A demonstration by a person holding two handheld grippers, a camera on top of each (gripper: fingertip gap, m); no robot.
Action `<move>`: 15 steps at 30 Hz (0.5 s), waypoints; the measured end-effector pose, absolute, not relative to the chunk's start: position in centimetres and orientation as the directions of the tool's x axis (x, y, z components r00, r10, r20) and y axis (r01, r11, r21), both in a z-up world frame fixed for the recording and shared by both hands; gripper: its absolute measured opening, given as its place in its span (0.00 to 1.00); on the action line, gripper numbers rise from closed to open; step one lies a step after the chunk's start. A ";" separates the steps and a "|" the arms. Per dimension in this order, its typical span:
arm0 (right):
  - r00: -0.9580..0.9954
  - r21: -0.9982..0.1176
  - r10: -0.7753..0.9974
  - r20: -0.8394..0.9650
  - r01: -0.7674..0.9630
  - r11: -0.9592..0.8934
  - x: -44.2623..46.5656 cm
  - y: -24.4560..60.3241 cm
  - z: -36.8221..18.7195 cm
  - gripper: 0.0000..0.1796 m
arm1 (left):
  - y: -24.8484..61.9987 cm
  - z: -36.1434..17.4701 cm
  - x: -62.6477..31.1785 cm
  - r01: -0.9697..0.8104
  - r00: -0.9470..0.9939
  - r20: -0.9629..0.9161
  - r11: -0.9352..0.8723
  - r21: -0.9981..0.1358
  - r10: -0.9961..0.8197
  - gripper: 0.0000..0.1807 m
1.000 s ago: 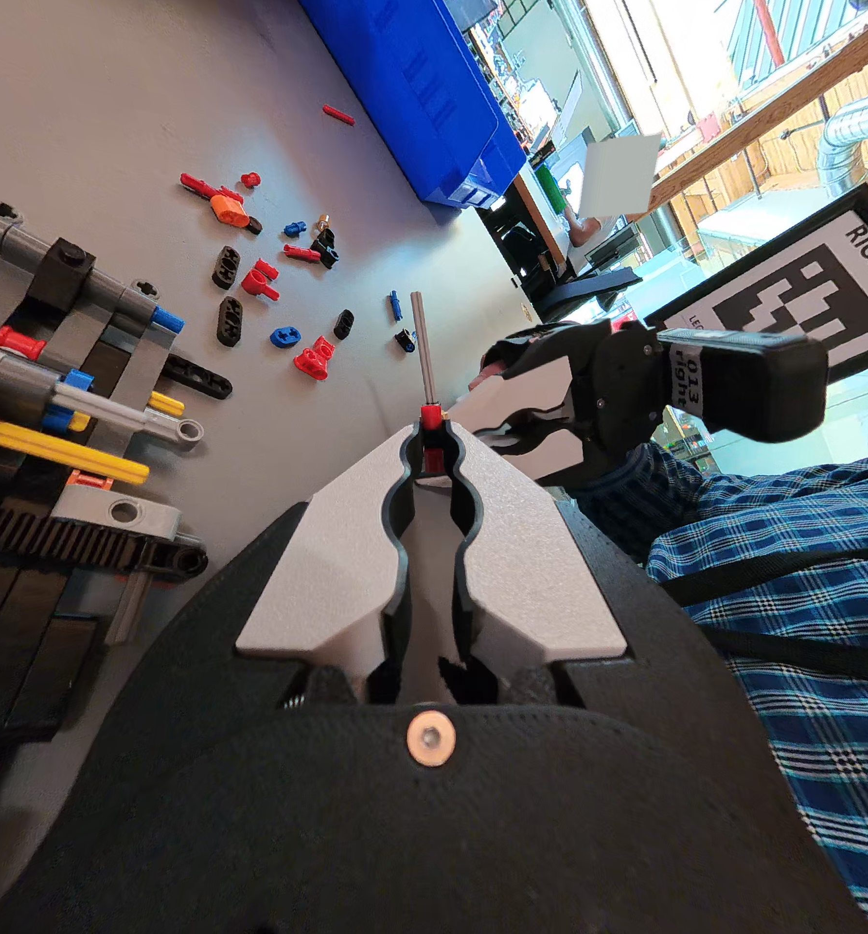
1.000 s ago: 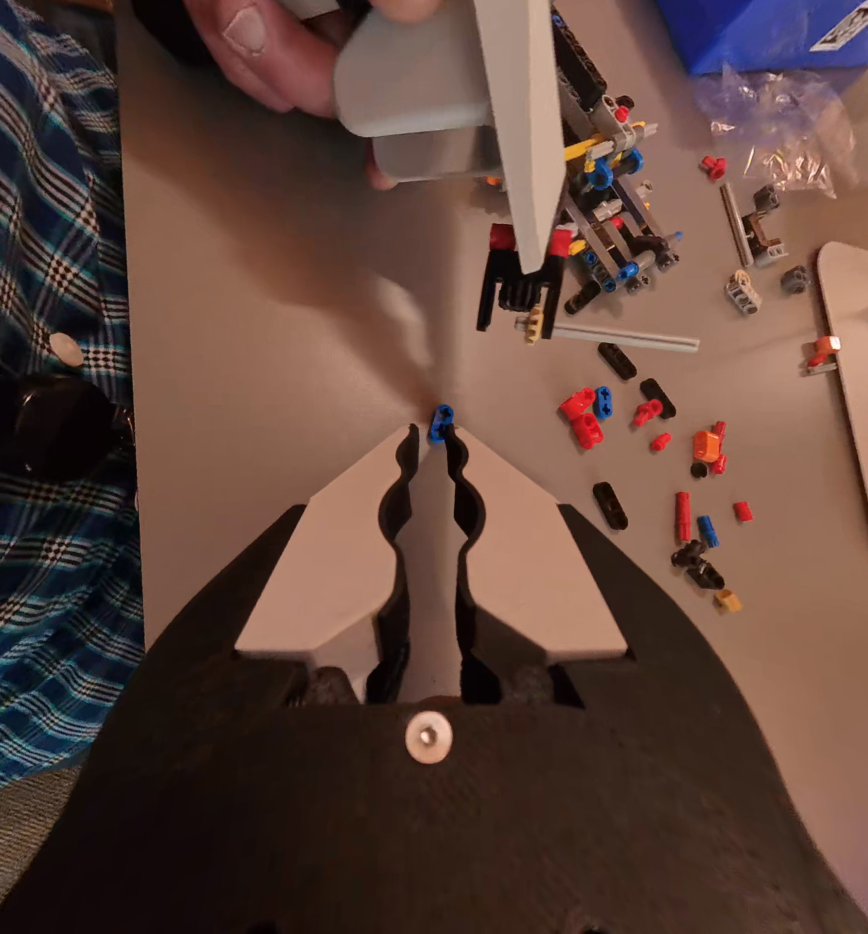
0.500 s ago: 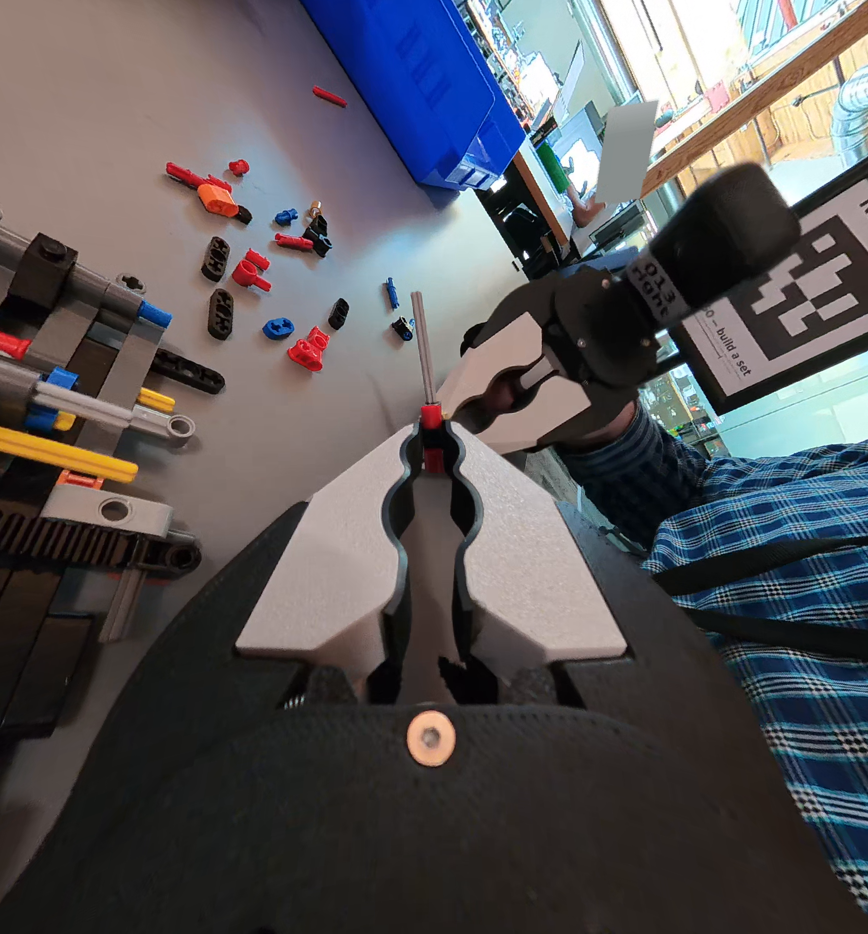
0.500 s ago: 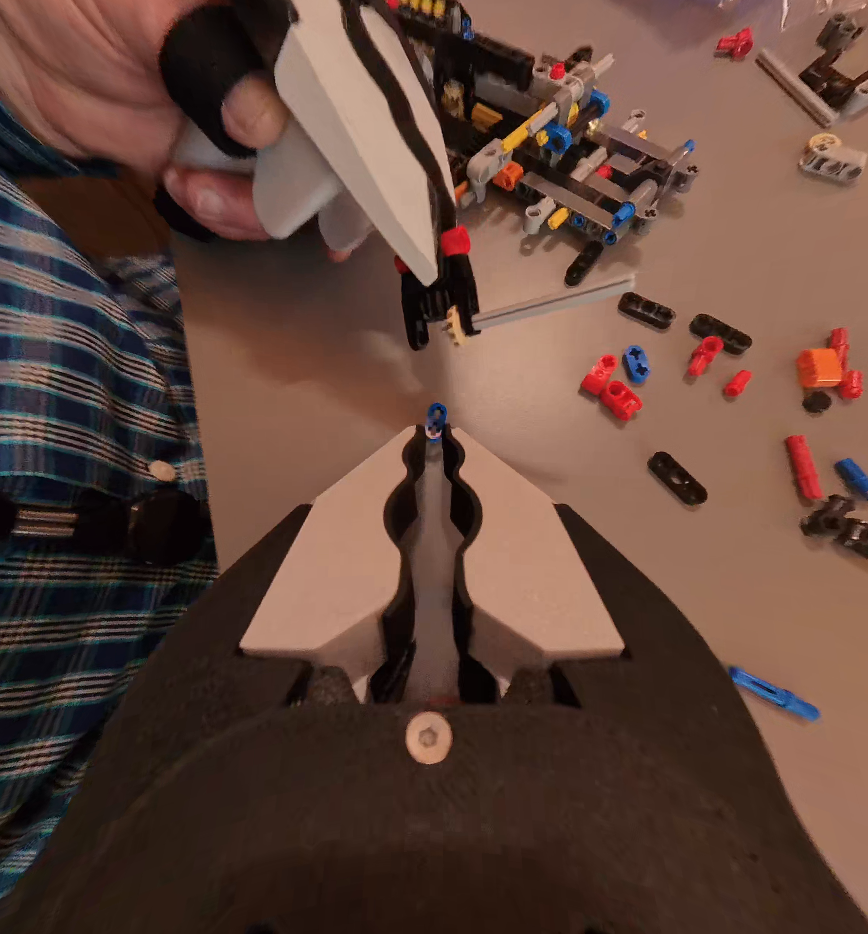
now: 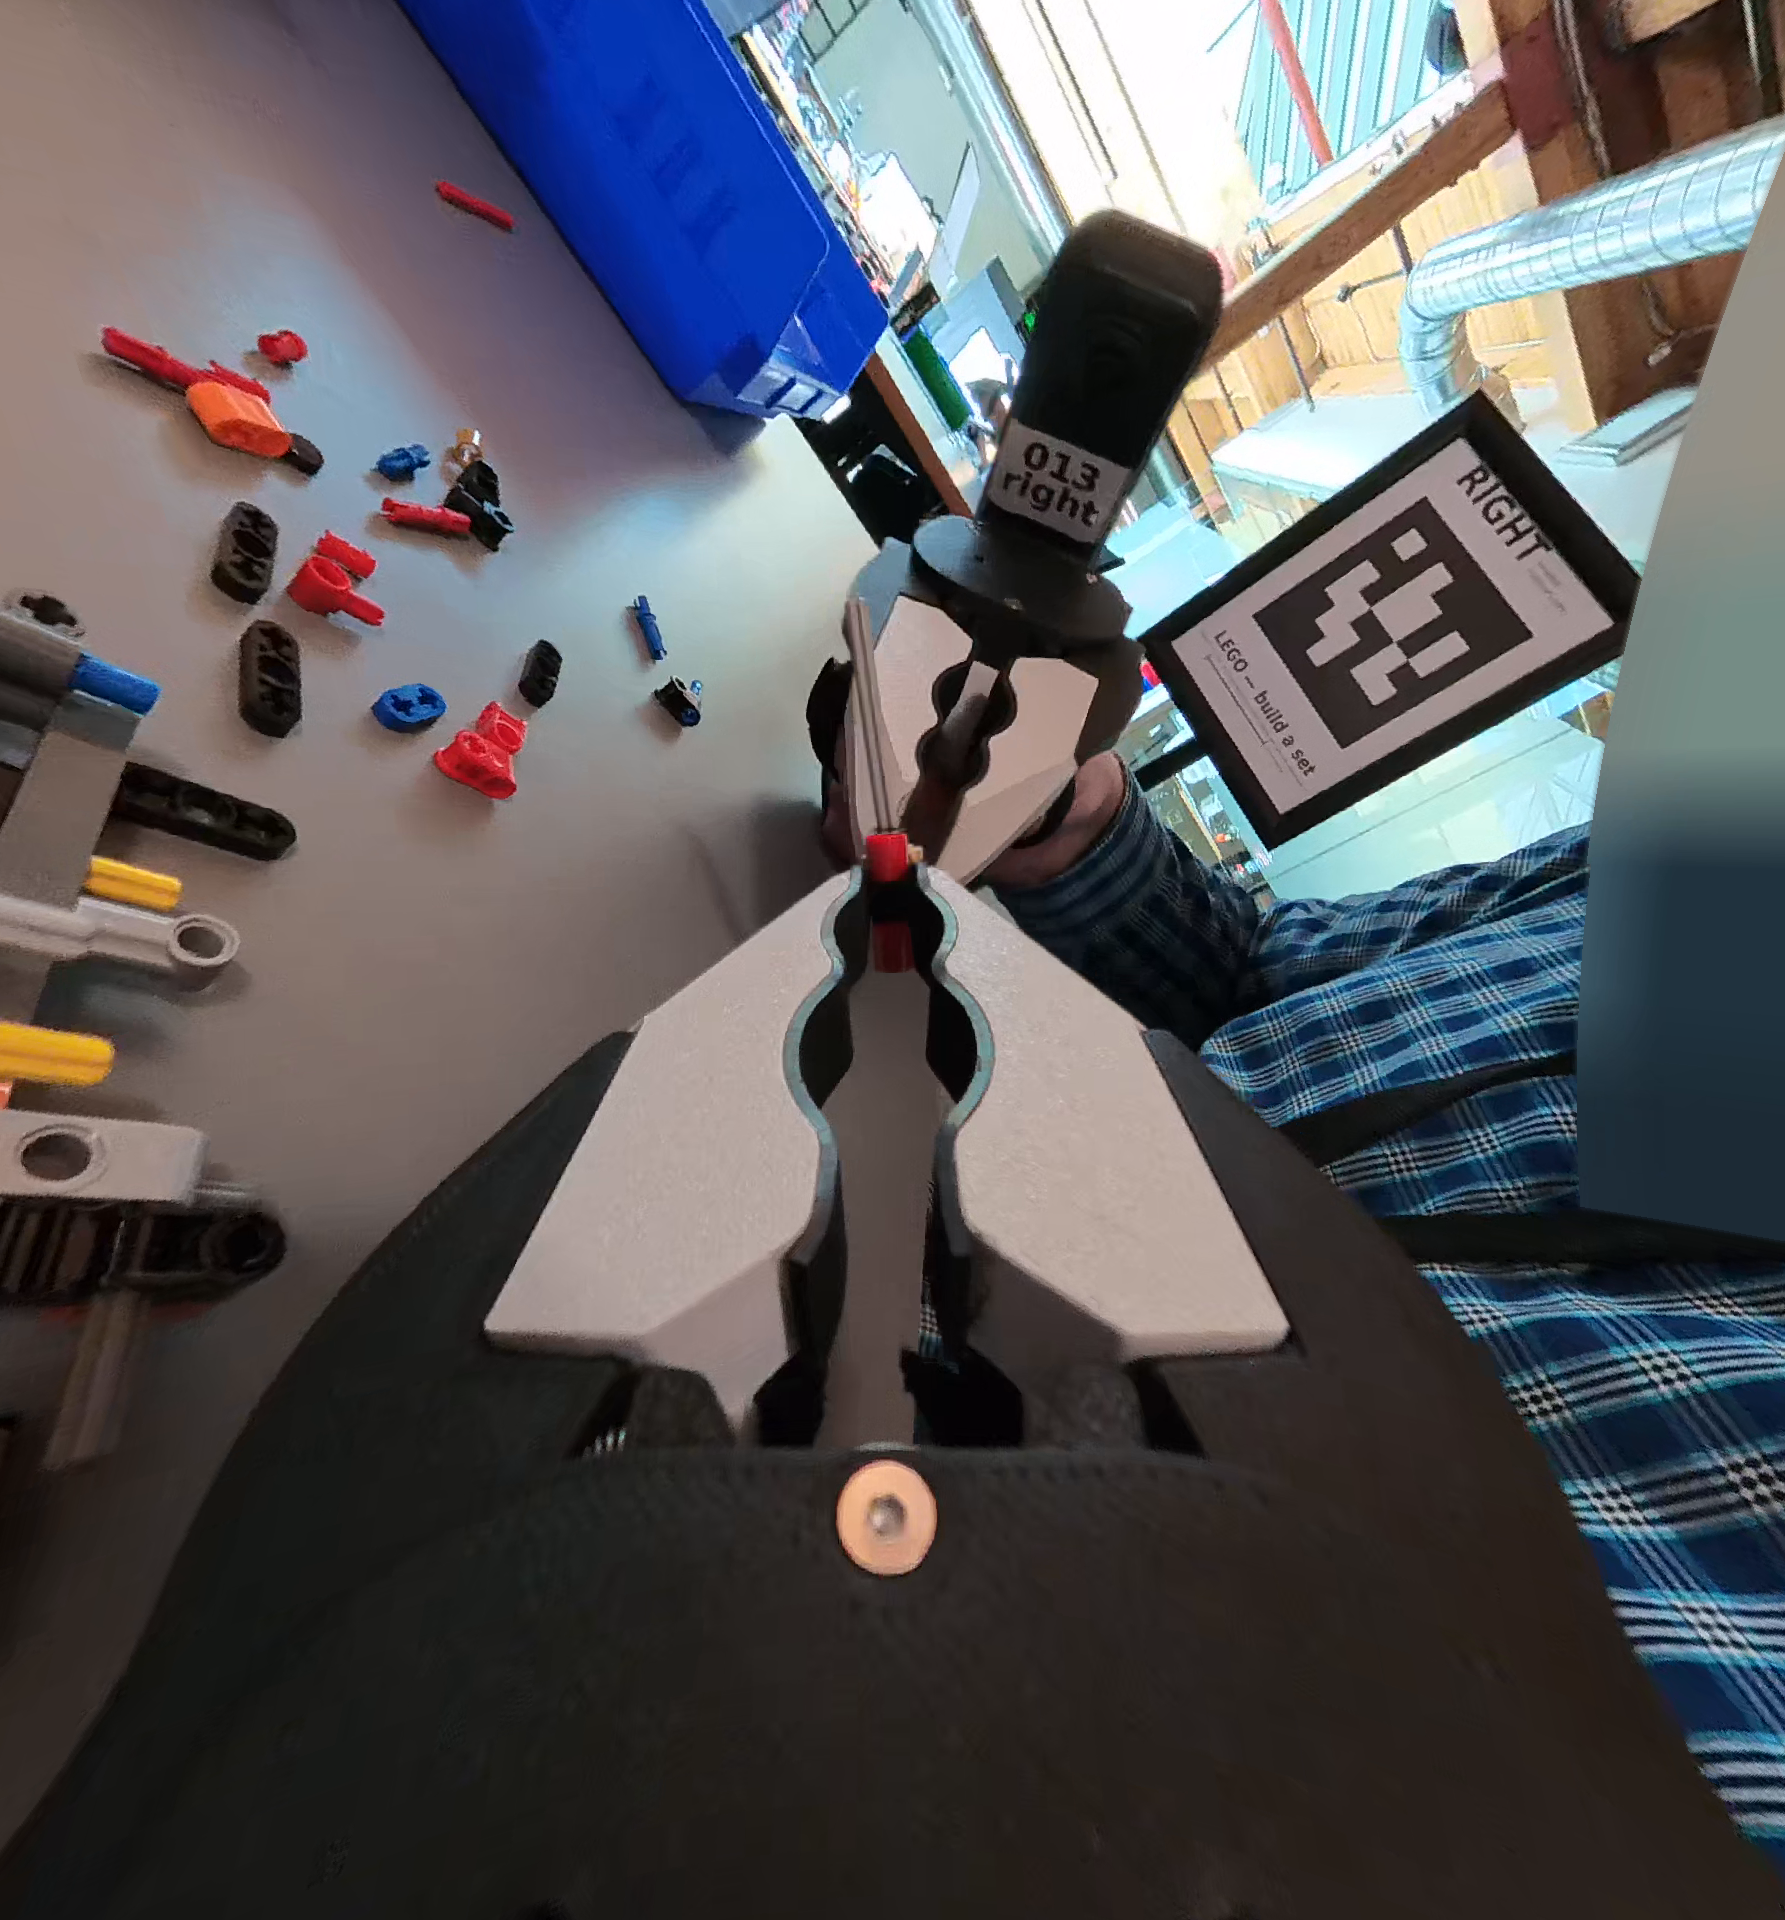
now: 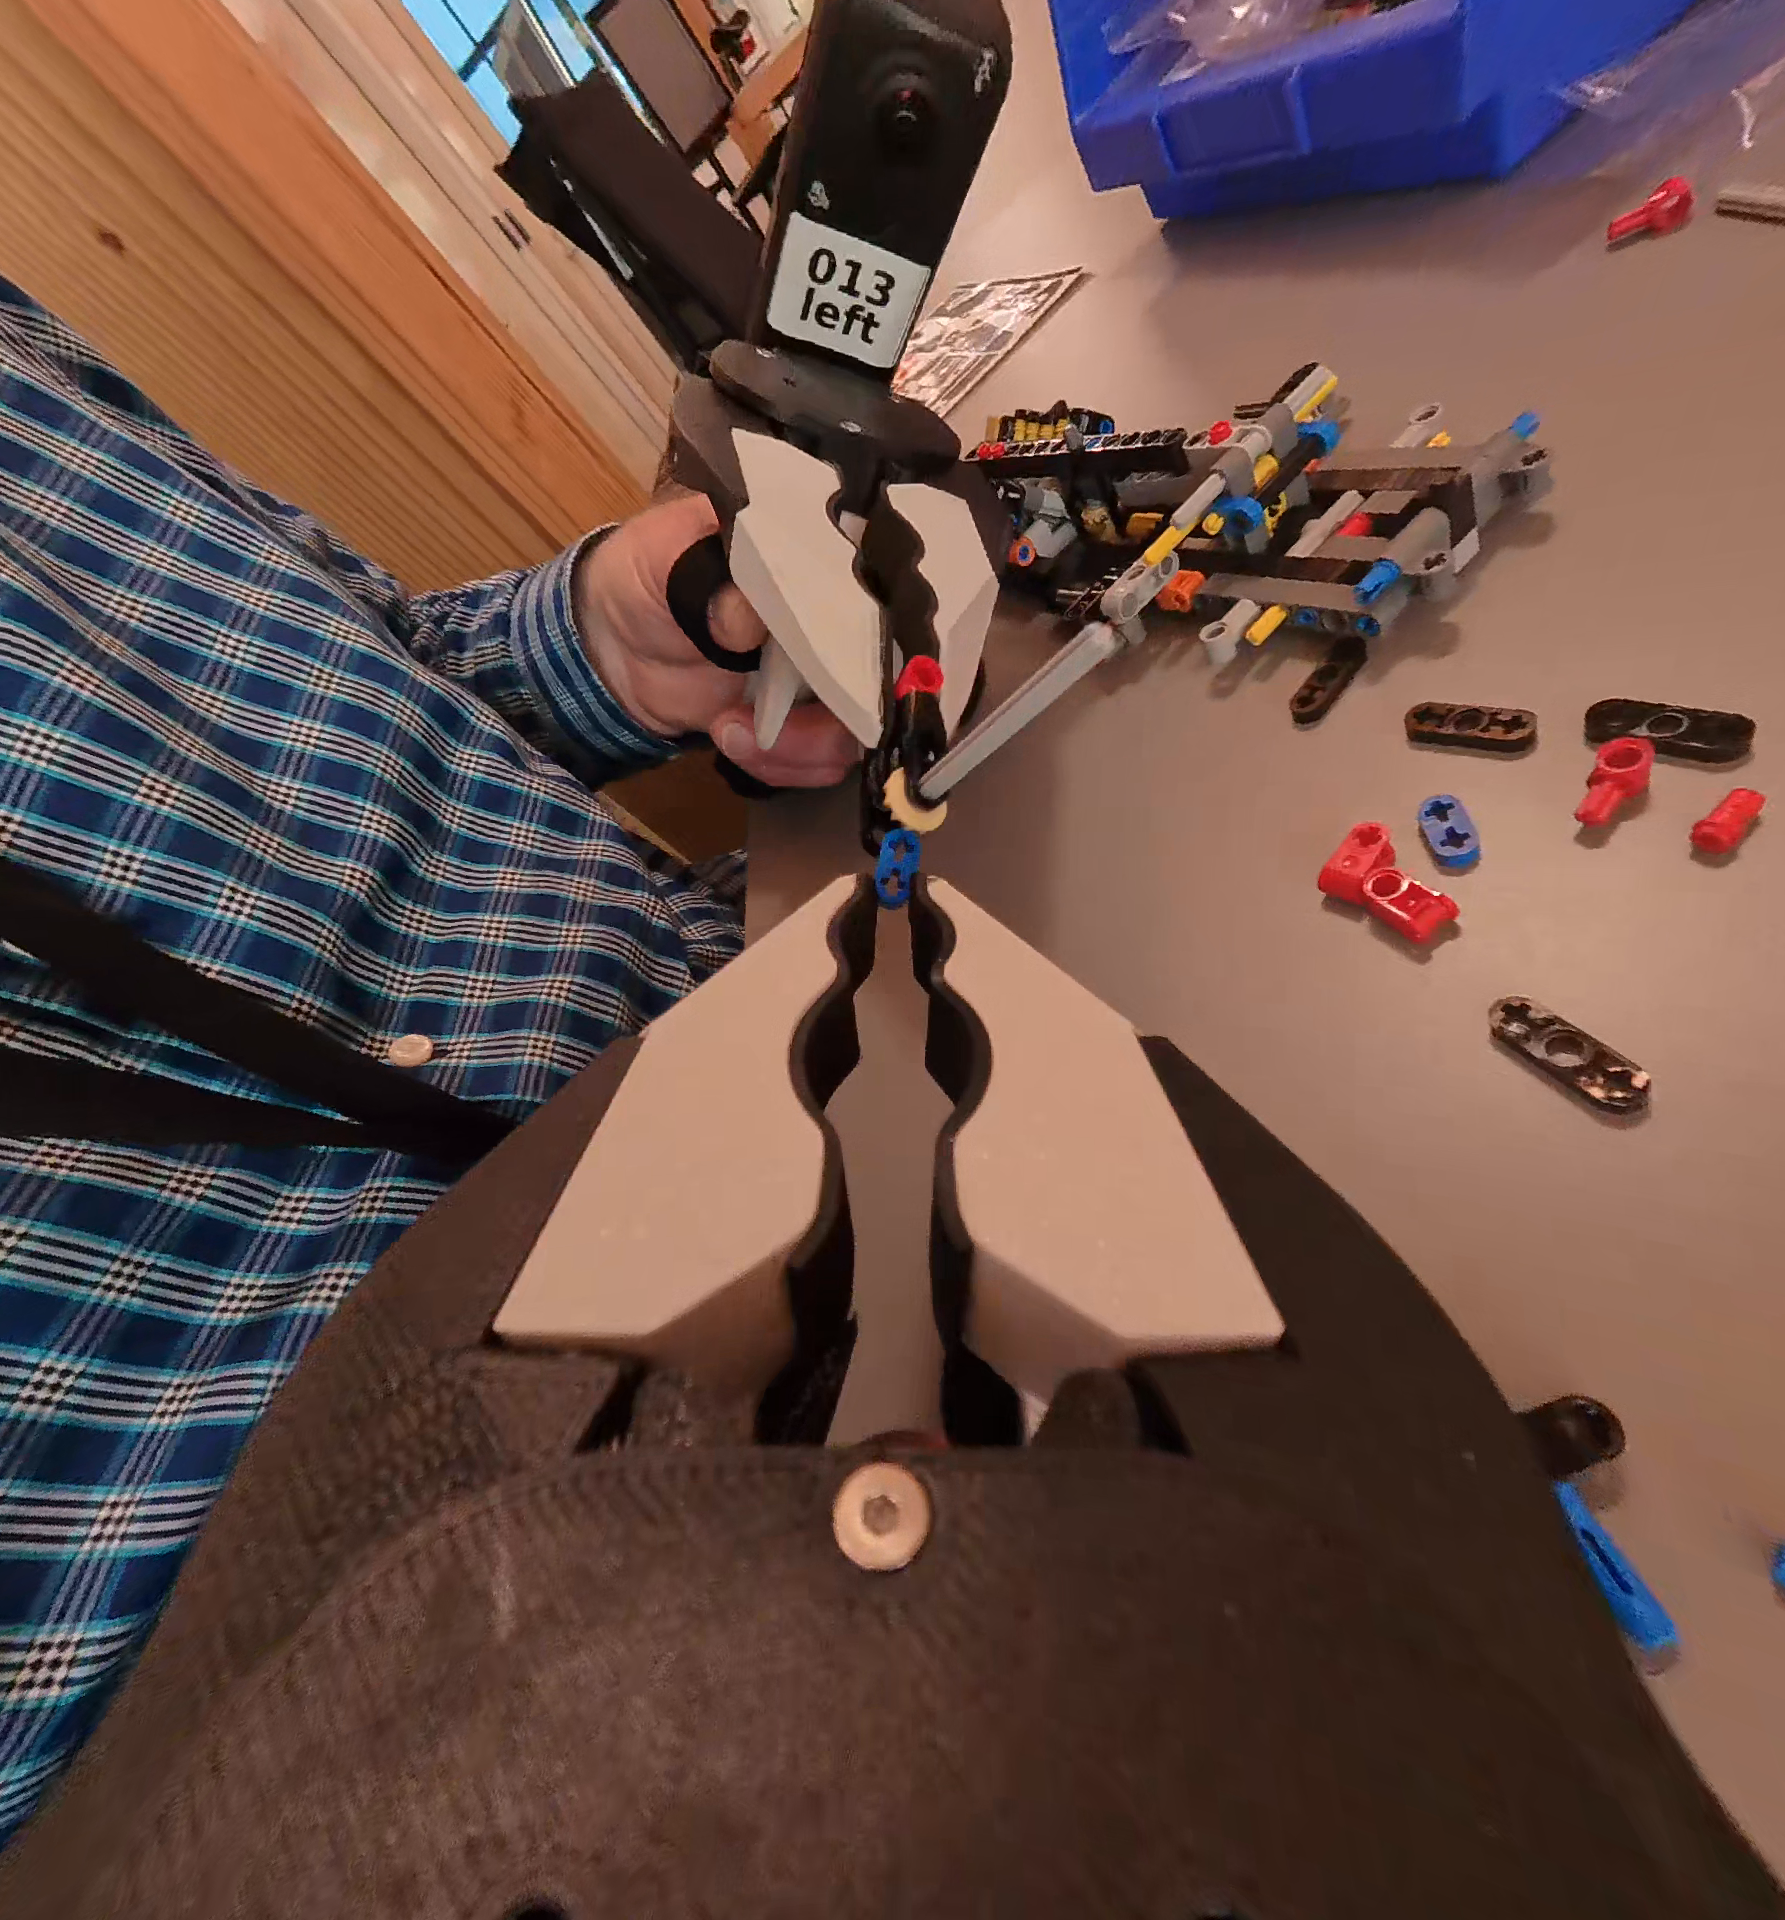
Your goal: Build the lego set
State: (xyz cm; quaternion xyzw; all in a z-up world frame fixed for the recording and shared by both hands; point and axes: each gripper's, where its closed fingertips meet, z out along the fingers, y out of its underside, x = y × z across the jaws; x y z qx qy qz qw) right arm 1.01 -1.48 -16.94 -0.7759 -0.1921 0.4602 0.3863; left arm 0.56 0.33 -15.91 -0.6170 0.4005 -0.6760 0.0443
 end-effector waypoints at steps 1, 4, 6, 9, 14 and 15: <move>0.492 -0.771 0.654 -0.575 -0.061 -0.633 0.9 -1.5 -16.9 0.02 | 0.2 -15.8 0.6 -0.437 -0.244 0.795 -0.669 -0.601 -0.555 0.03; 0.449 -0.767 0.660 -0.602 -0.093 -0.635 0.8 -1.5 -16.3 0.02 | 0.1 -15.7 0.7 -0.438 -0.254 0.796 -0.669 -0.601 -0.549 0.03; 0.442 -0.767 0.660 -0.607 -0.107 -0.633 0.9 -1.4 -16.1 0.02 | 0.2 -15.5 0.7 -0.430 -0.265 0.801 -0.678 -0.596 -0.536 0.03; 0.432 -0.762 0.655 -0.619 -0.130 -0.635 1.1 -1.3 -15.9 0.02 | 0.1 -15.1 0.7 -0.421 -0.285 0.805 -0.686 -0.593 -0.521 0.03; 0.402 -0.756 0.658 -0.637 -0.158 -0.635 1.0 -1.3 -15.4 0.02 | 0.2 -14.9 0.7 -0.415 -0.295 0.810 -0.696 -0.586 -0.507 0.03; 0.398 -0.754 0.657 -0.640 -0.162 -0.636 1.0 -1.3 -15.4 0.02 | 0.2 -14.9 0.7 -0.415 -0.295 0.810 -0.696 -0.586 -0.506 0.03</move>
